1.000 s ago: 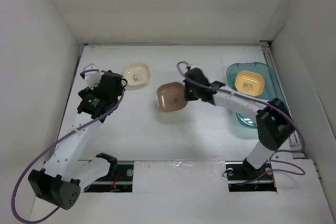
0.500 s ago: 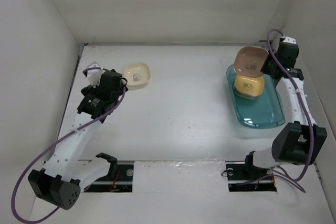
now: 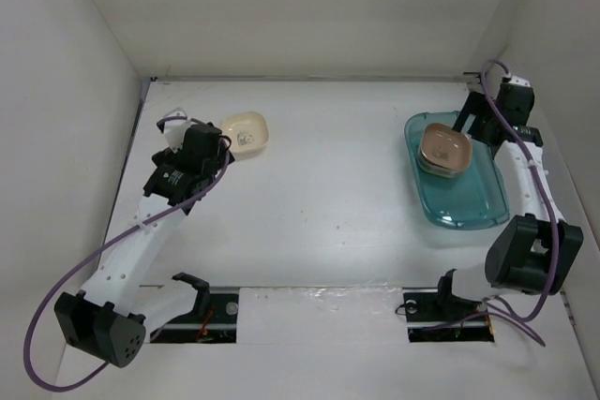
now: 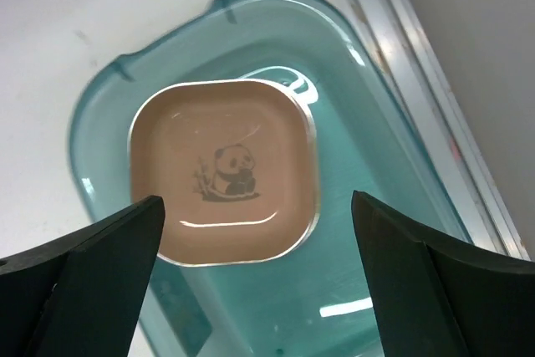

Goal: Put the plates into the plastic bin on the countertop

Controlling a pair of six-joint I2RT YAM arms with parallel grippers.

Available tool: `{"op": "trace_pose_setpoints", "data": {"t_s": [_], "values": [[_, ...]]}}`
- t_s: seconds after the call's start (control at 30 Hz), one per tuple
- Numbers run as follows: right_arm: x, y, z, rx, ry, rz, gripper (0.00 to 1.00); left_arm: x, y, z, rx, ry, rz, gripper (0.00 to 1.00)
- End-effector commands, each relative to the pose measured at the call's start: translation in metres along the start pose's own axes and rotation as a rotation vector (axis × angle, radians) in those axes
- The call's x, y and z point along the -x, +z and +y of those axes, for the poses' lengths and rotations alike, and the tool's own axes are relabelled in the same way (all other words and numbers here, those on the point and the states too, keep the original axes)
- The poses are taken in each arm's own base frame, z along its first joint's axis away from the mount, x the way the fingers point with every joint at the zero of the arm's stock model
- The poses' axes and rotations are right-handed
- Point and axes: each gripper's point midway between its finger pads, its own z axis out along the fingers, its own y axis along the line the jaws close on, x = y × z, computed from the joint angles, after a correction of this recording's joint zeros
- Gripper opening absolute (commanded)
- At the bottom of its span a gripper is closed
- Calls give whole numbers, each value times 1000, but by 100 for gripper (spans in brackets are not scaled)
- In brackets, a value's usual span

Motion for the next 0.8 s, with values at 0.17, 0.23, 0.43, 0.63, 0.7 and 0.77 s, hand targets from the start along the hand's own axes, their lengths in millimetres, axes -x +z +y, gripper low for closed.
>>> {"op": "trace_pose_setpoints", "data": {"t_s": [0.17,0.23,0.43,0.63,0.7,0.77], "values": [[31,-69,132,360,-150,-176,100,0,2,-25,-70,-24,45,100],[12,-86,174,475,-208,-154,100,7,3,-38,-84,-67,51,100],[-41,-112,236,718,-276,-94,100,1,72,-76,70,-162,164,100],[-75,-150,265,843,-342,-78,100,-35,144,-66,215,-182,264,92],[-79,-159,263,849,-359,-85,100,-41,155,-65,234,-210,267,88],[-82,-163,263,857,-363,-86,100,-50,168,-63,250,-209,275,88]]}}
